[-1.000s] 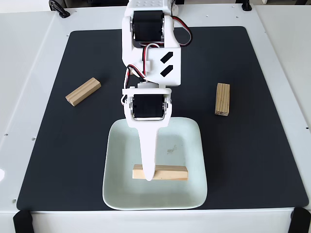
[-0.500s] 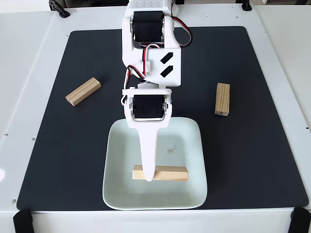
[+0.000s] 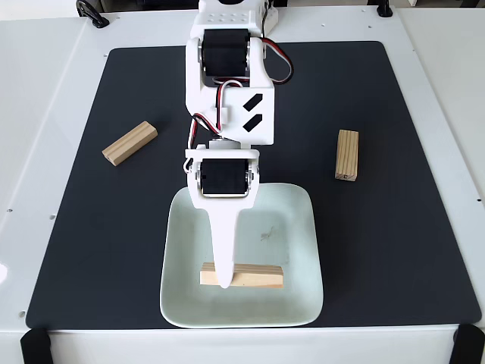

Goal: Pick up the wooden block and place them on the plate.

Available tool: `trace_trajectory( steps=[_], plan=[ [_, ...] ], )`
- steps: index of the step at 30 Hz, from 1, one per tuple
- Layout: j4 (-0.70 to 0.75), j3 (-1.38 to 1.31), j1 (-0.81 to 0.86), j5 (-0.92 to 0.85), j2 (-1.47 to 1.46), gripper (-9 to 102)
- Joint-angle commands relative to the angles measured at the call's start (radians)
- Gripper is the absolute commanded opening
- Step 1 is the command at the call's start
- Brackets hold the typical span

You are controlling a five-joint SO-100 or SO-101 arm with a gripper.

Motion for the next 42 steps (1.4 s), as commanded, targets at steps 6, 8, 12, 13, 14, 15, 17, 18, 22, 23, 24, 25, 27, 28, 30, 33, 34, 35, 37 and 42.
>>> trace_trajectory(
  steps=[6,8,12,13,14,15,17,18,22,23,24,25,27,28,30,33,34,35,37,42],
  plan=[
    [-0.017,-0.044,0.002,0.006,0.012,-1],
    [-0.015,-0.044,0.002,0.006,0.012,-1],
    [-0.006,-0.044,0.003,0.009,0.012,9],
    [-0.006,-0.043,0.003,0.009,0.012,14],
    [-0.006,-0.043,0.003,0.005,0.012,18],
    [-0.006,-0.043,0.003,0.0,0.012,21],
    [-0.011,-0.043,0.003,0.0,0.012,25],
    [-0.014,-0.041,0.002,0.0,0.012,26],
    [-0.015,-0.041,0.002,0.002,0.012,26],
    [-0.015,-0.041,0.002,0.002,0.012,26],
    [-0.015,-0.04,0.002,0.002,0.012,26],
    [-0.015,-0.04,0.002,0.002,0.012,26],
    [-0.015,-0.04,0.002,0.006,0.015,26],
    [-0.012,-0.038,0.002,0.006,0.02,26],
    [-0.006,-0.038,0.002,0.006,0.028,26],
    [-0.003,-0.038,0.003,0.008,0.043,23],
    [-0.002,-0.032,0.003,0.008,0.069,20],
    [0.012,-0.008,0.003,0.008,0.107,17],
    [0.032,0.101,-0.002,0.008,0.222,8],
    [0.017,0.554,-0.014,0.009,0.643,0]
  ],
)
